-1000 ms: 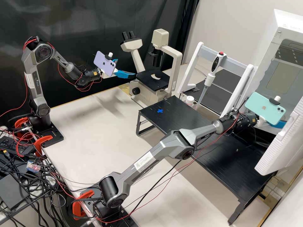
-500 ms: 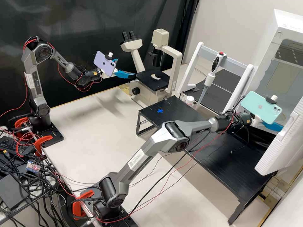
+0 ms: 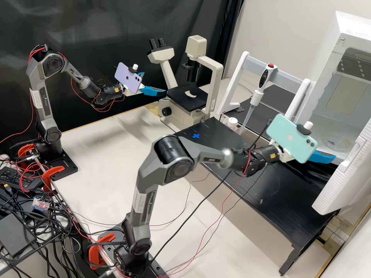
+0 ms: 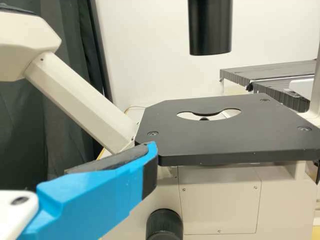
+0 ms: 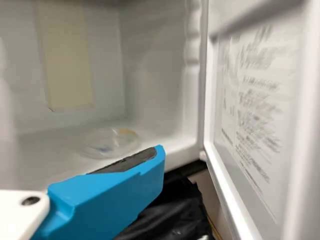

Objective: Move the petri dish to the incubator

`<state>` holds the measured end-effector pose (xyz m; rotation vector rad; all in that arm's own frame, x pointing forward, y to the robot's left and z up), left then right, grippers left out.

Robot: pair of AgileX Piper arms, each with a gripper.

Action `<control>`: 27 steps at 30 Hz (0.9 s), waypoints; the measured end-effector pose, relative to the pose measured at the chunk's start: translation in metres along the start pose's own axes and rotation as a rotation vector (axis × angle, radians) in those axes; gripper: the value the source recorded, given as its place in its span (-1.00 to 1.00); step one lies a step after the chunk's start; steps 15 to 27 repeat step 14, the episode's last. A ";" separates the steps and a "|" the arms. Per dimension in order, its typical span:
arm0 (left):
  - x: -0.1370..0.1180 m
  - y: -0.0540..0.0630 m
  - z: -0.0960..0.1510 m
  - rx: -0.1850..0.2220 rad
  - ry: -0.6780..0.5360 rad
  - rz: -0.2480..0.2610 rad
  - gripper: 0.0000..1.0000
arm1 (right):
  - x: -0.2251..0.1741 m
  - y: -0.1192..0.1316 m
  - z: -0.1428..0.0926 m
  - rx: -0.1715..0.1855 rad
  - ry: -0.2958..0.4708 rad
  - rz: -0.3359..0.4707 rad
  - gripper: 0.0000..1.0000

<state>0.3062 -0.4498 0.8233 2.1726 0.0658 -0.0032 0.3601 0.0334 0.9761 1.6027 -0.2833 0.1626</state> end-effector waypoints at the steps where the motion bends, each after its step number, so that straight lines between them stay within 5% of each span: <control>1: 0.000 0.000 0.000 0.000 0.000 0.000 1.00 | -0.015 0.001 -0.003 0.001 0.034 0.024 1.00; 12: 0.000 0.000 0.000 0.000 0.000 0.000 1.00 | -0.142 -0.022 -0.015 0.070 0.306 0.159 1.00; 27: 0.000 0.000 0.000 0.000 0.000 0.000 1.00 | -0.152 -0.027 -0.012 0.072 0.305 0.150 1.00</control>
